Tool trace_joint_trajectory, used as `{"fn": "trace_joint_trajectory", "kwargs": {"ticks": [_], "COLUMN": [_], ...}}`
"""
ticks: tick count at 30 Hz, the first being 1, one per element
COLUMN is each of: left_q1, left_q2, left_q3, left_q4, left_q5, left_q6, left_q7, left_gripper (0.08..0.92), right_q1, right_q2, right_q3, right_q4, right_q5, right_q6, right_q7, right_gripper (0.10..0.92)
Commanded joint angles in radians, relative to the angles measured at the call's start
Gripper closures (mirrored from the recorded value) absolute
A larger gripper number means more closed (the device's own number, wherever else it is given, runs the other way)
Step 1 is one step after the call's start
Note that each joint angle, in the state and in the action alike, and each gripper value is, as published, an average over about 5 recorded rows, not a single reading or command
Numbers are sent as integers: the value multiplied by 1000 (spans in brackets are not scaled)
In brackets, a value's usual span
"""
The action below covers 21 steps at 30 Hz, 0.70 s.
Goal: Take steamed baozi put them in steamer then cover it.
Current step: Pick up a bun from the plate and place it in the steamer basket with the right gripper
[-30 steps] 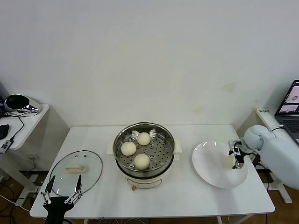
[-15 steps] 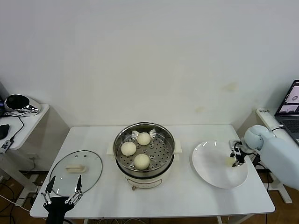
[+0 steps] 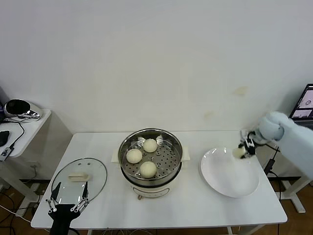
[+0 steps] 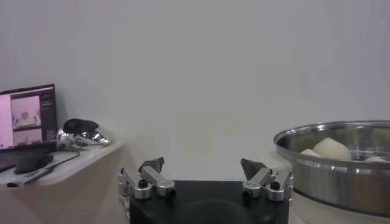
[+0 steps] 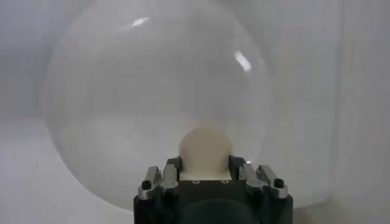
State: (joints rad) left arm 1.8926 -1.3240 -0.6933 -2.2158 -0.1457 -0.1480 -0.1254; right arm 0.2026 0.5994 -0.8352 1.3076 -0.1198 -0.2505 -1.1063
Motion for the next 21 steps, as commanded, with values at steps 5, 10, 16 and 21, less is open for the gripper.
{"fn": "trace_joint_trajectory", "kwargs": {"ticks": [5, 10, 16, 21], "left_q1": [-22, -24, -20, -14], "left_q2": [10, 9, 8, 4], "left_q3": [17, 12, -13, -26], "left_q4": [9, 22, 8, 4], "left_q5": [1, 4, 3, 2], "left_q6": [3, -1, 1, 0], "left_q7": [0, 0, 0, 0], "left_gripper": [177, 177, 177, 177], "right_q1": [626, 607, 499, 429], "right_q2": [114, 241, 388, 481], "right_q3": [-487, -501, -471, -468], "right_q4": [302, 317, 283, 218], "right_q5": [438, 563, 724, 737], "right_q6": [-175, -258, -371, -410], "right_q7": [80, 145, 237, 276], "right_gripper": [524, 518, 518, 516]}}
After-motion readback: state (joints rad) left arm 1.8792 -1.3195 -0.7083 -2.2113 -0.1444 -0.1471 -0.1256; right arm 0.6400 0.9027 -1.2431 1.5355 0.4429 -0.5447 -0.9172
